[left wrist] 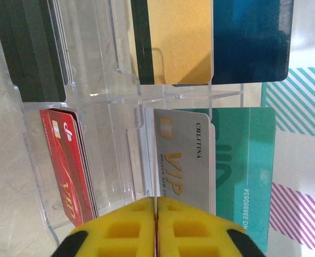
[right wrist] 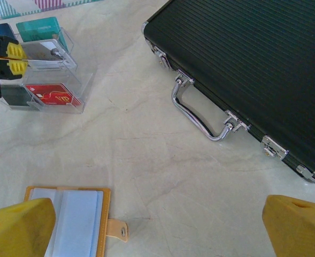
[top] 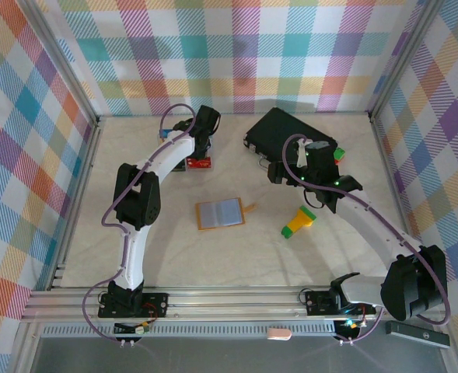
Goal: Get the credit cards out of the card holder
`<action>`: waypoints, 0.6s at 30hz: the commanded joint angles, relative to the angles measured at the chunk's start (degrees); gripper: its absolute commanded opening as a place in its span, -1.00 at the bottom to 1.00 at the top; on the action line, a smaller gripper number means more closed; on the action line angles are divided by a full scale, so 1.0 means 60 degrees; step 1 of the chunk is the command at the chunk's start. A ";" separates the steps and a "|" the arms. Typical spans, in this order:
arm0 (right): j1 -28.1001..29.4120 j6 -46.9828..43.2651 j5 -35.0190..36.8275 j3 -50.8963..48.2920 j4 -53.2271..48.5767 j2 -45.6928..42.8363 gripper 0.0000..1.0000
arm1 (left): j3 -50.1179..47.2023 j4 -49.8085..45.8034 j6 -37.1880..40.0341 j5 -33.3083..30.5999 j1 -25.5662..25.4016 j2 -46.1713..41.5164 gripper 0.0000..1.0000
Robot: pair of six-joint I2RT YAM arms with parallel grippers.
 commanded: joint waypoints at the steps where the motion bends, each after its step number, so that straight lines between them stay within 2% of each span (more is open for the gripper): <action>1: -0.0104 -0.0089 -0.0094 -0.0012 -0.0115 -0.0034 0.98 | 0.0404 -0.0073 0.0218 -0.0153 0.0004 0.0213 -0.74; 7: -0.0119 -0.0082 -0.0122 -0.0009 -0.0113 -0.0030 0.98 | 0.0488 0.0213 0.0542 0.0034 0.0094 0.0332 -0.60; 18: -0.0140 -0.0075 -0.0150 -0.0011 -0.0144 -0.0011 0.98 | 0.0583 0.0435 0.1103 0.0164 0.0225 0.0452 -0.59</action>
